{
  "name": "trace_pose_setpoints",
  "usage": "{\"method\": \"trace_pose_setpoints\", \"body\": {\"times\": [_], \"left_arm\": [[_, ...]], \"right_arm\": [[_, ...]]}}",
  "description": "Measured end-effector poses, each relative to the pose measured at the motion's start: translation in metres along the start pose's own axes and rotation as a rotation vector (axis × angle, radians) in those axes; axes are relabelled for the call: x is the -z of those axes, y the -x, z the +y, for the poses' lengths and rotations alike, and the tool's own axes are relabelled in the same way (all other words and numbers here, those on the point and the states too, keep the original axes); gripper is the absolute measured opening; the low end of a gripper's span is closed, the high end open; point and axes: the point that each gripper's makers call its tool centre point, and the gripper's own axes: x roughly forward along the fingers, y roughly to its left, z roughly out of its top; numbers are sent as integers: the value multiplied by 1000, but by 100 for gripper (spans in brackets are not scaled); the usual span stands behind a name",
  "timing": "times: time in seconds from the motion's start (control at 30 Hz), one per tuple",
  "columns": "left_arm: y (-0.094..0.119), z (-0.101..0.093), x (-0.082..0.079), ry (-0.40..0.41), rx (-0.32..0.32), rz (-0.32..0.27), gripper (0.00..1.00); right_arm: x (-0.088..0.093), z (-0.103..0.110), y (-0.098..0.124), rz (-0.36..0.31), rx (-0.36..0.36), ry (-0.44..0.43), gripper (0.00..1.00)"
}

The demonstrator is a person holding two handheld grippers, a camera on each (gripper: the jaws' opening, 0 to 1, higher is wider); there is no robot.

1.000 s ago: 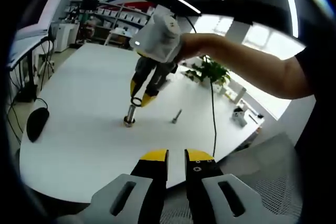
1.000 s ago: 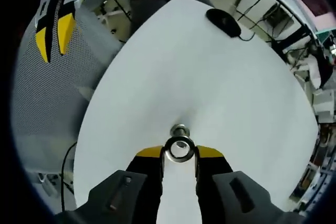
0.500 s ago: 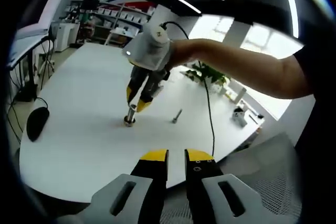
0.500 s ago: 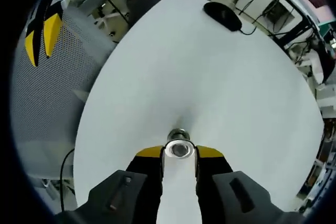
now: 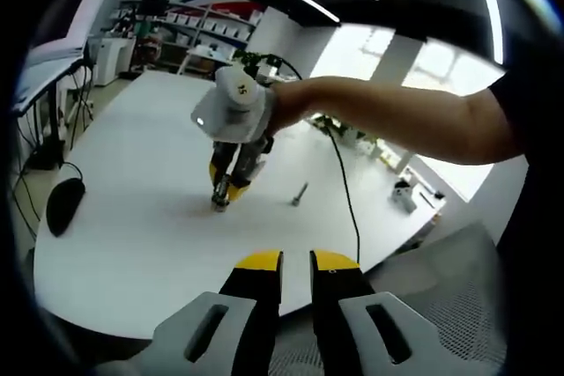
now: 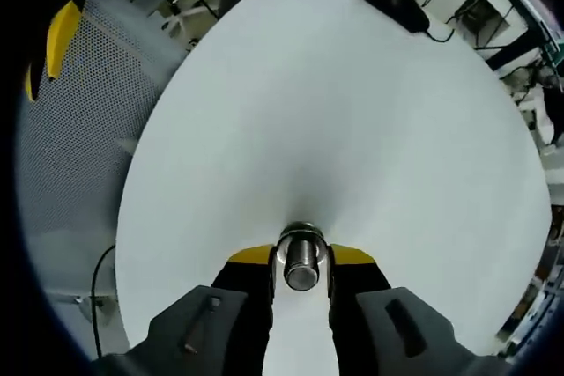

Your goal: Place the washer onto the threaded stud by aligning its center hole with the stud, sliding it down to the base, and recovering from edge contact or off-axis alignment until the washer reaches the visible bottom stop.

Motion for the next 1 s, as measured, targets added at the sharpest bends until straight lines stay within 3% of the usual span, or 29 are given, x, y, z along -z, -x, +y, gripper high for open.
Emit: {"method": "trace_pose_setpoints", "body": {"times": [0.47, 0.57, 0.7, 1.0], "left_arm": [[-1, 1, 0, -1, 2, 4, 10], [-1, 1, 1, -1, 3, 5, 10], [-2, -1, 2, -8, 10, 13, 10], [-1, -3, 2, -16, 14, 9, 10]], "right_arm": [[1, 1, -7, 3, -19, -3, 24], [-1, -1, -2, -16, 20, 3, 25], [-8, -3, 22, -112, 88, -39, 27], [3, 5, 105, -299, 340, -166, 27]]}}
